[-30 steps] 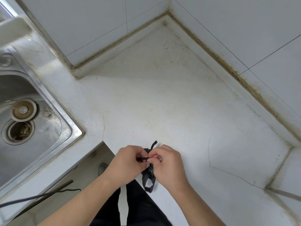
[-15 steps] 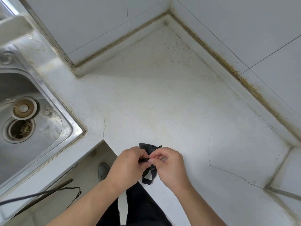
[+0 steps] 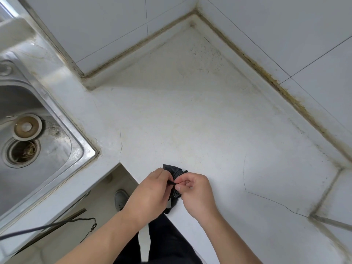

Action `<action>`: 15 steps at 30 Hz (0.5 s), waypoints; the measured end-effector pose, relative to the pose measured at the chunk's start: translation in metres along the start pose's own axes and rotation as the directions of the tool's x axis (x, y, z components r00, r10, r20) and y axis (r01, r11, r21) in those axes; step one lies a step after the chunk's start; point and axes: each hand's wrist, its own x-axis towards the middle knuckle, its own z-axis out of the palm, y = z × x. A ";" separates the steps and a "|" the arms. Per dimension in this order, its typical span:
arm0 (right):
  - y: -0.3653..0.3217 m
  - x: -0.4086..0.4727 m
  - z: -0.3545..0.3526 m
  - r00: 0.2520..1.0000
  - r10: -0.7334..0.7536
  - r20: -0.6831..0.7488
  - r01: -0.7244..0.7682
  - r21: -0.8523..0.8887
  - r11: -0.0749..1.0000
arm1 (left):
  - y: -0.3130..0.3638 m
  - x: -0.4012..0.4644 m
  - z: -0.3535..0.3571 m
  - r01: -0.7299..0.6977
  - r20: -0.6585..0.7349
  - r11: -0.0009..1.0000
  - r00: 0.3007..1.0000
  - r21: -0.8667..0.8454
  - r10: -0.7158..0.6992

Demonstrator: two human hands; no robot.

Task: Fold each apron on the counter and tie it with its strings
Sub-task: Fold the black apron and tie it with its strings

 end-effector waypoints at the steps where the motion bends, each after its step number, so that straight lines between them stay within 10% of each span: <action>1: -0.001 0.001 0.000 1.000 0.018 0.008 -0.018 -0.007 1.000 | 0.001 -0.001 0.002 -0.015 -0.017 0.999 1.000 0.032 0.016; 15: -0.016 0.014 -0.013 0.984 0.066 0.167 0.002 -0.375 0.927 | -0.001 0.004 0.005 -0.164 0.033 0.969 0.986 0.183 0.161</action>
